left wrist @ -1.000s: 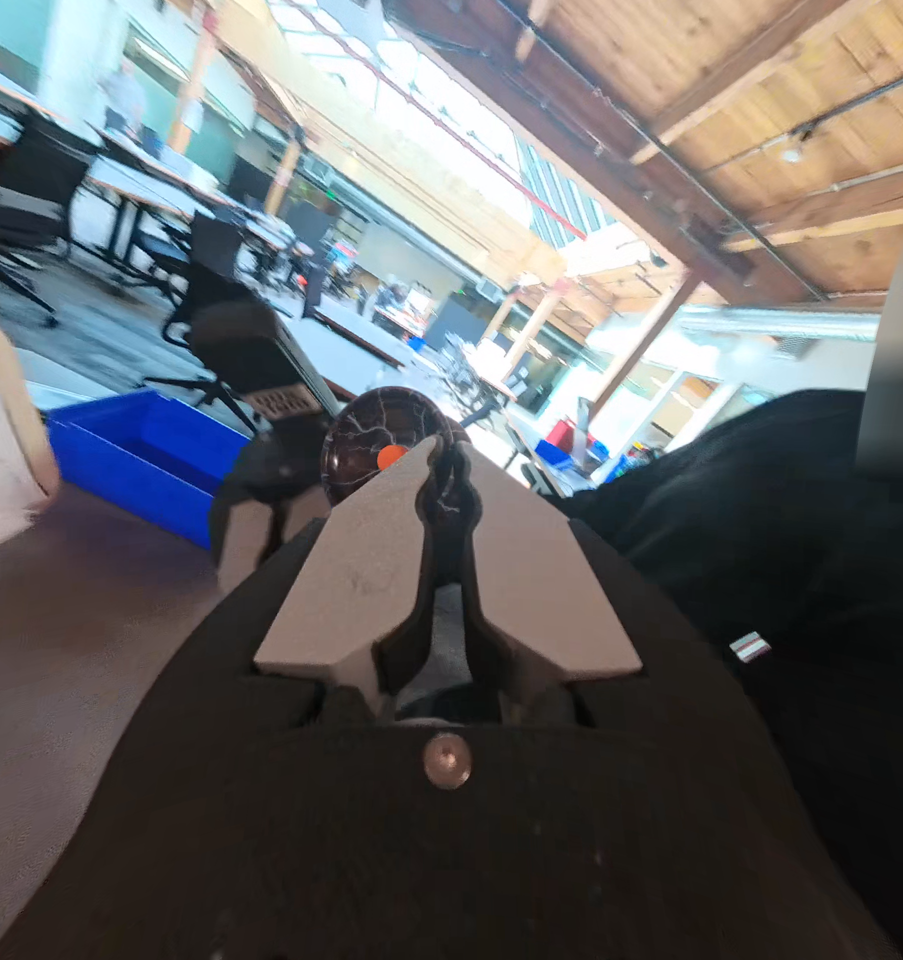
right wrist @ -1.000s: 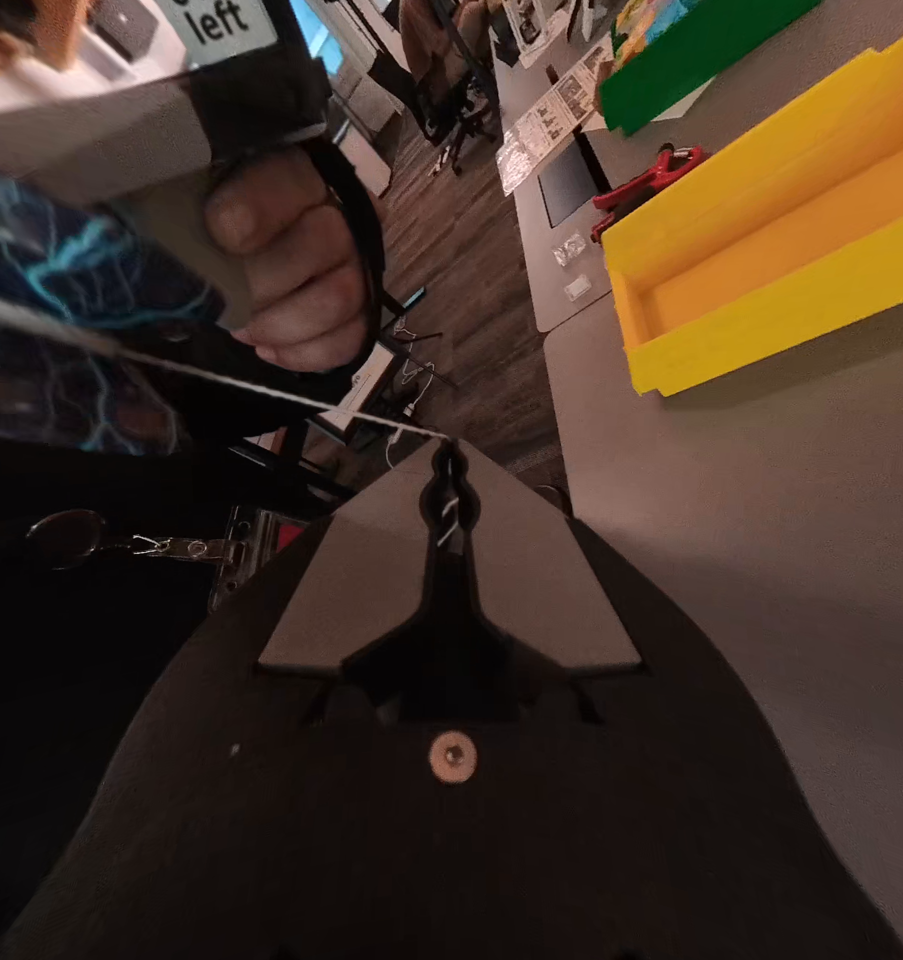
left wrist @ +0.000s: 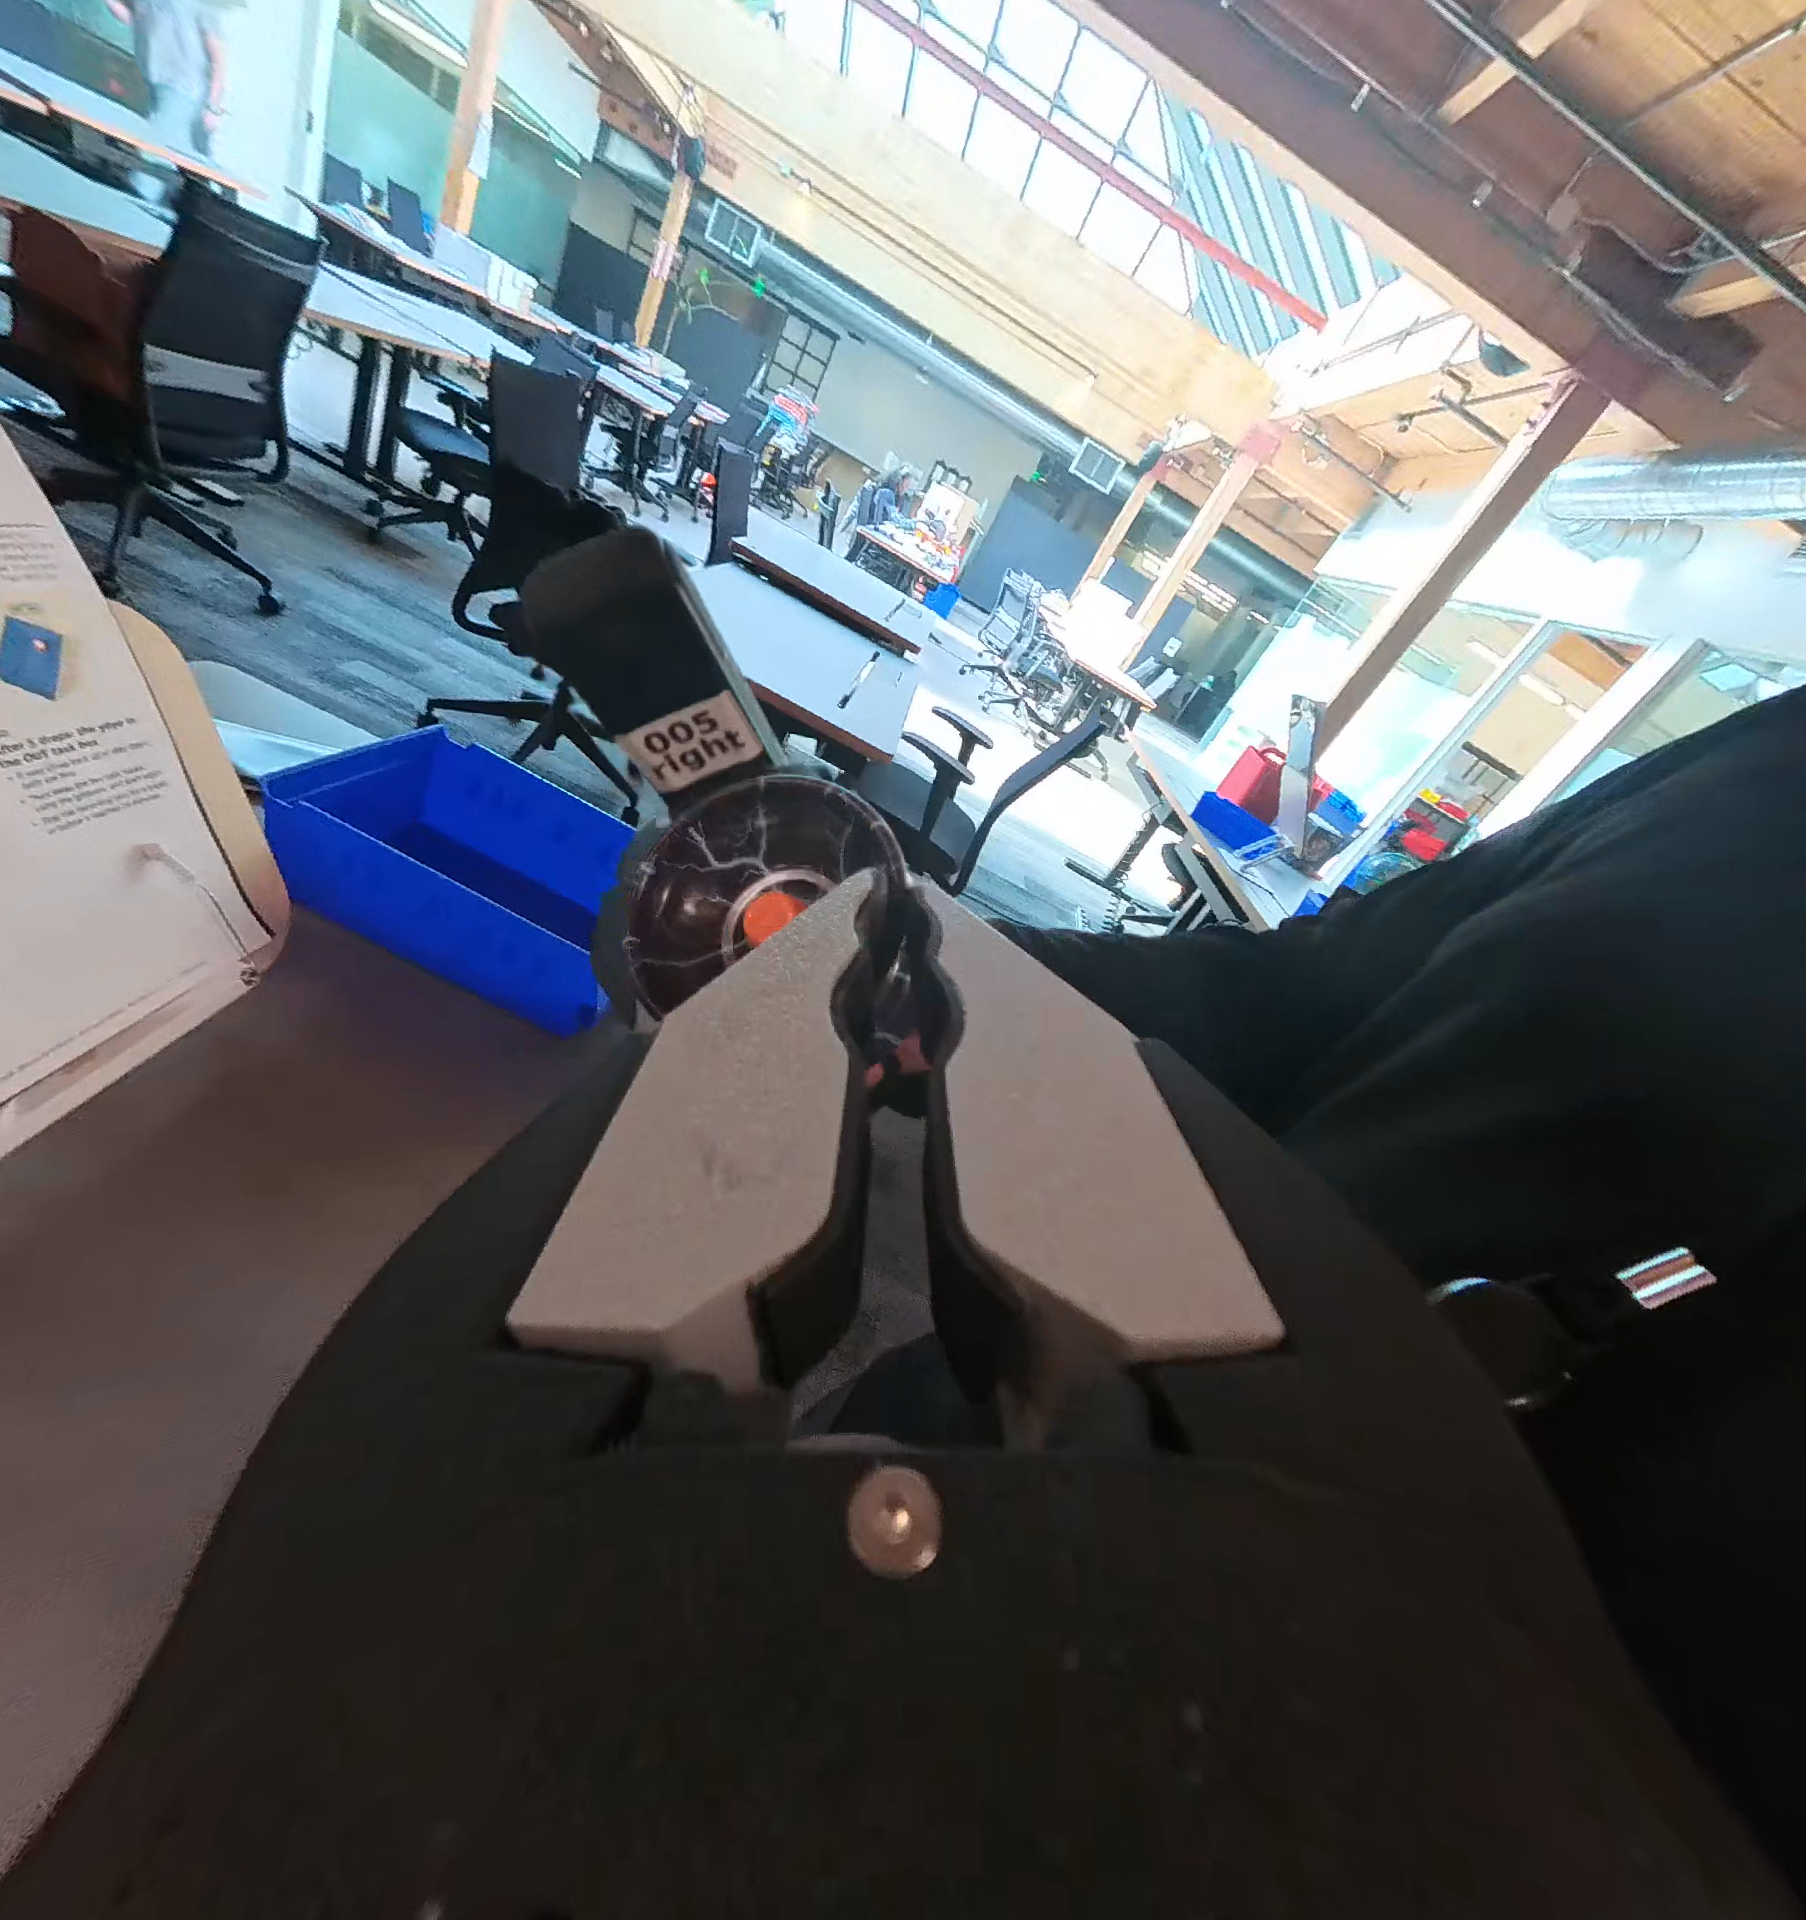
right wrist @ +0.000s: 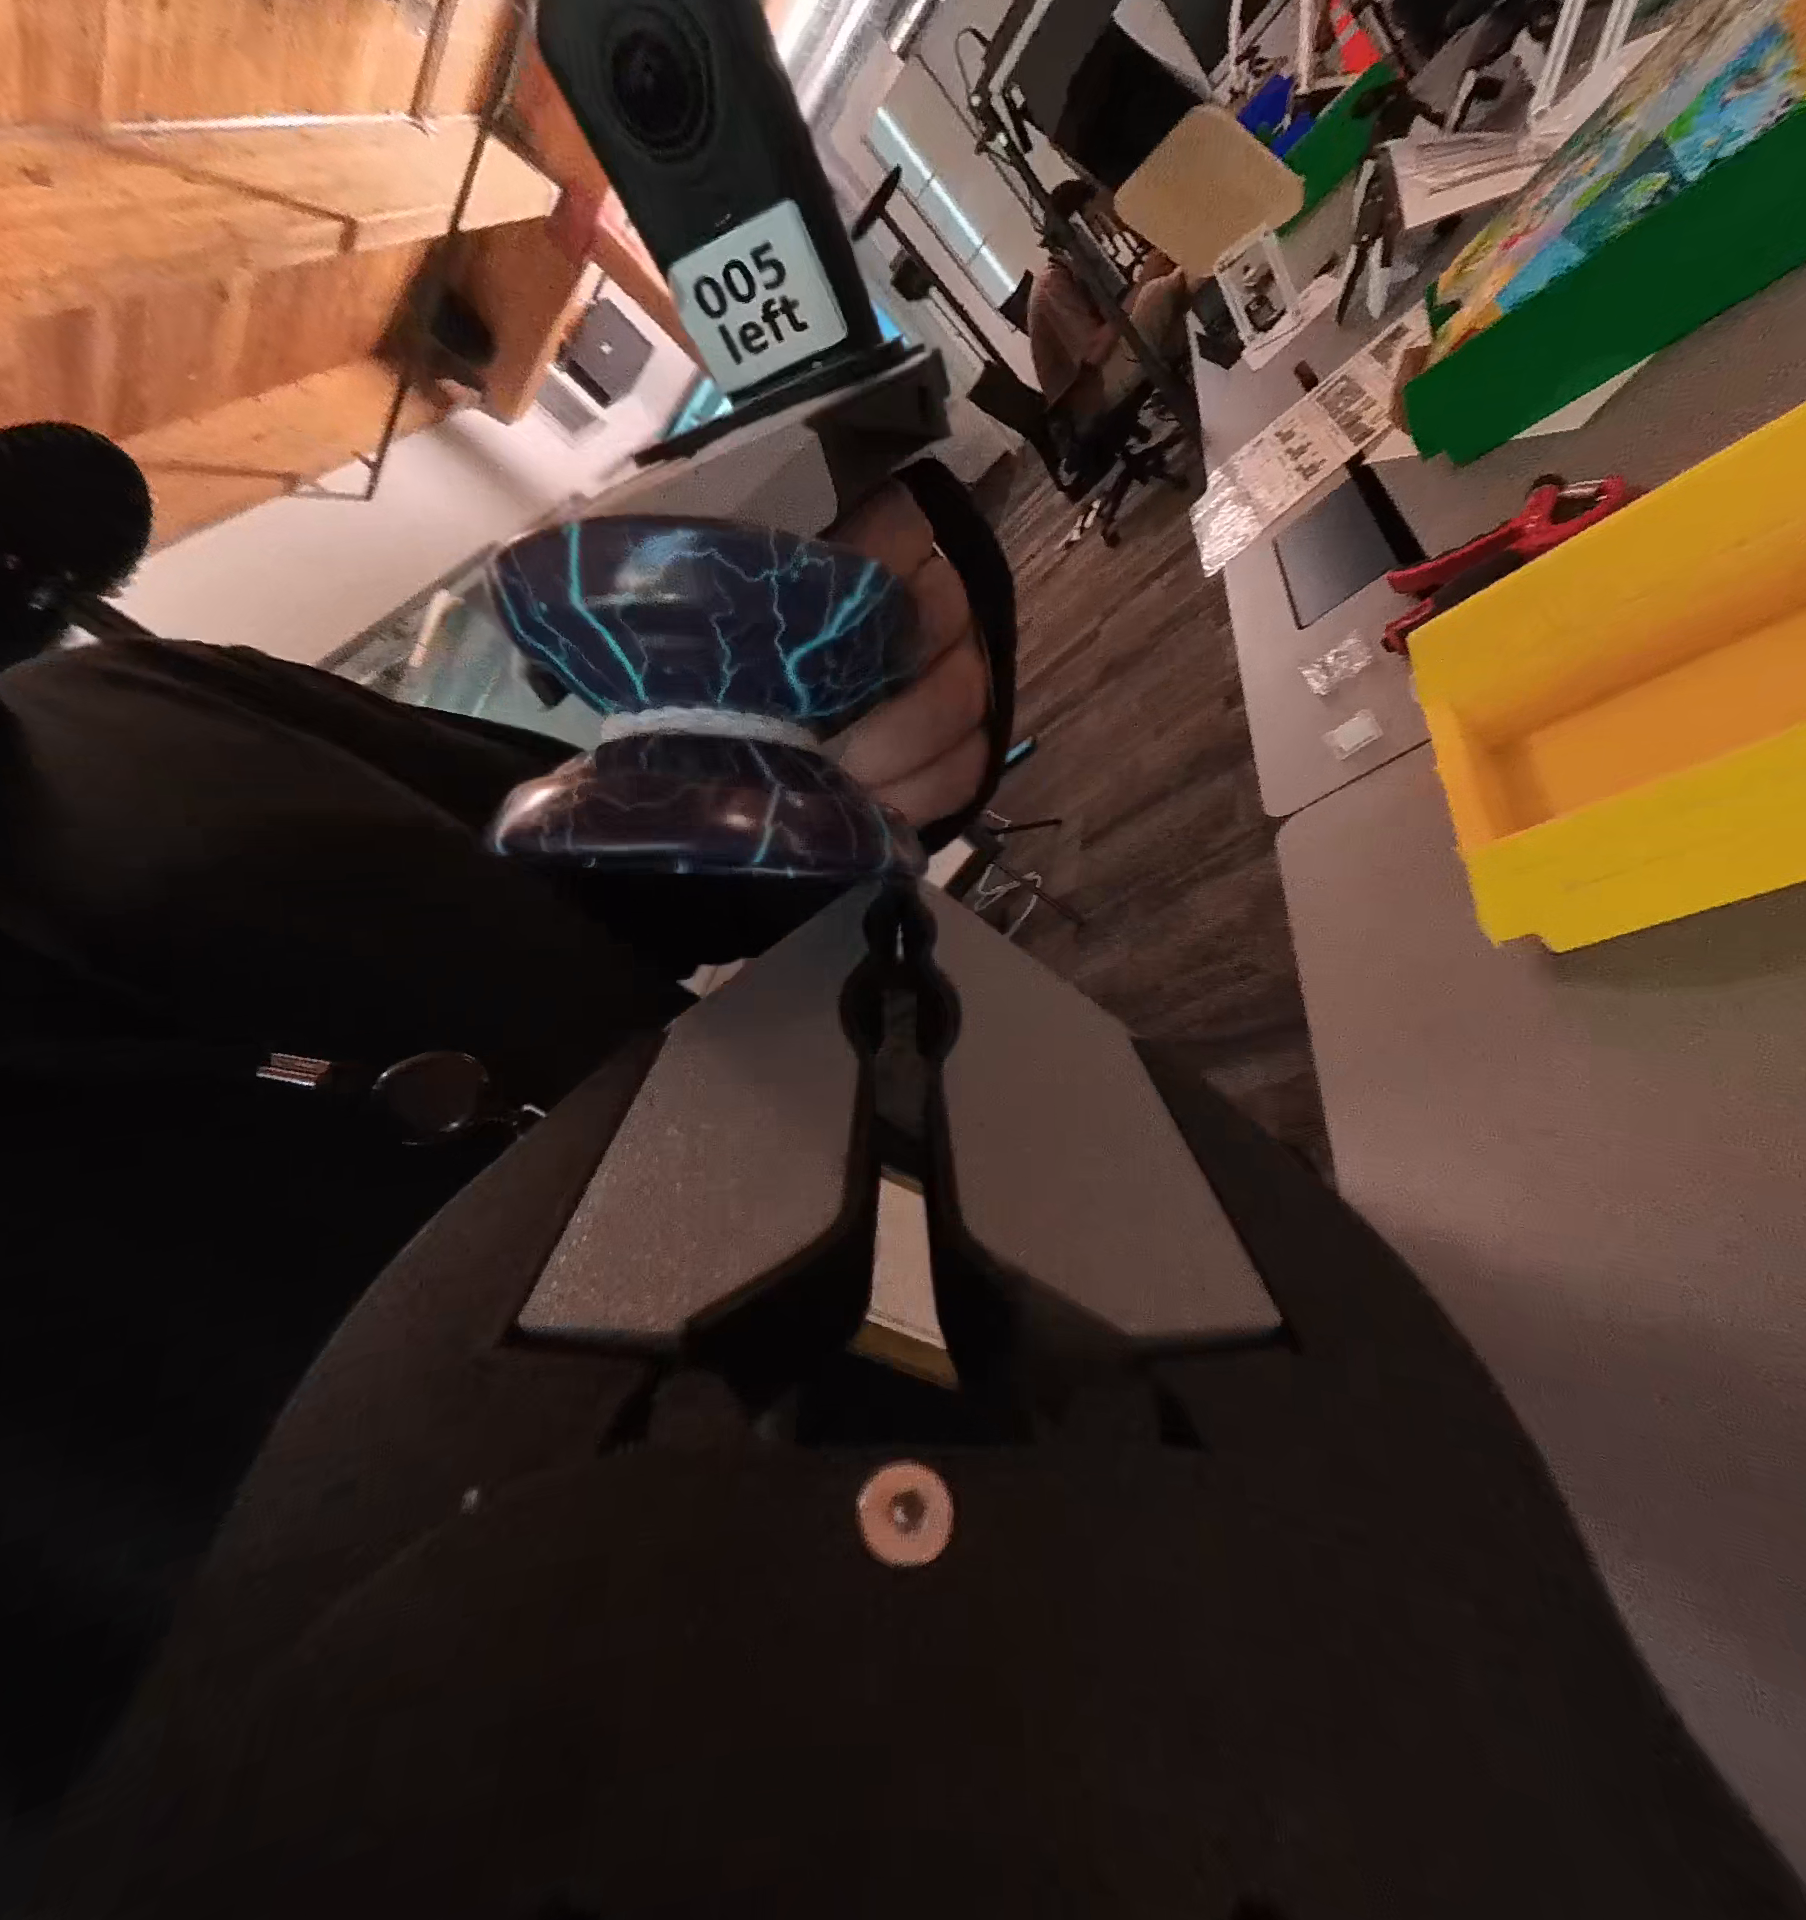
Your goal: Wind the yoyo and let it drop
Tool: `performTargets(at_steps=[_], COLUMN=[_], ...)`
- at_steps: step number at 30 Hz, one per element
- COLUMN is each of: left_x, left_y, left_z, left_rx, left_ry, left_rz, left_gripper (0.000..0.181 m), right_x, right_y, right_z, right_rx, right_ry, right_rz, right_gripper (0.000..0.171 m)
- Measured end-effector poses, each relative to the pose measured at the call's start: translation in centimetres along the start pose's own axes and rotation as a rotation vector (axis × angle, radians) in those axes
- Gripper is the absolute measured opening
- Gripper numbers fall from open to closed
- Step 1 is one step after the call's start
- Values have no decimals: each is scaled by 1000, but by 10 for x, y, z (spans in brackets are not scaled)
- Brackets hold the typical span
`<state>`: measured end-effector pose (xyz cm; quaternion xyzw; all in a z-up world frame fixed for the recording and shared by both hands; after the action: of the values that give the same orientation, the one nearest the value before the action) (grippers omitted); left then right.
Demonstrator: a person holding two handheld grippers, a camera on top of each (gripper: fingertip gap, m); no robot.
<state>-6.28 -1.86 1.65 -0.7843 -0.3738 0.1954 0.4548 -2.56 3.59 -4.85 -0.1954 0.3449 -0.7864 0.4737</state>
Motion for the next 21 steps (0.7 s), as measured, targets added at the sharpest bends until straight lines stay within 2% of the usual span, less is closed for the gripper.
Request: performTargets(at_steps=[3,6,12,19,21], left_x=[0,-1,-12,-9,-6], left_y=[4,10,16,21,30], left_z=[-5,-11,-3,-1,0], left_rx=[-31,-103,-111,-382,-429], left_ry=[72,180,169,348,367], left_rz=[6,26,78,13,47], left_gripper=[0,0,0,1,0], right_x=[-11,-19,-27,-21,-21], right_y=[-6,-9,0,4,10], right_z=[-2,3,6,12,9], right_rx=[-65,-80,-65,-152,-132], right_ry=[81,81,99,111,107], right_rz=[-18,-2,46,21,32], right_gripper=[0,0,0,0,0])
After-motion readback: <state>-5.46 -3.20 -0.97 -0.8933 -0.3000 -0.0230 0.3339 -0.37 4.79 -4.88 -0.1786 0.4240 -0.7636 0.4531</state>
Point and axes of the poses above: each gripper's, where its closed fingertips meet, x out along the fingers, y out of its underside, z = x × y across the jaws, the point moved 5 cm from there along -x, back along the fingers, and after that the axes turned 3 degrees about -x, right-handed, at the moved point
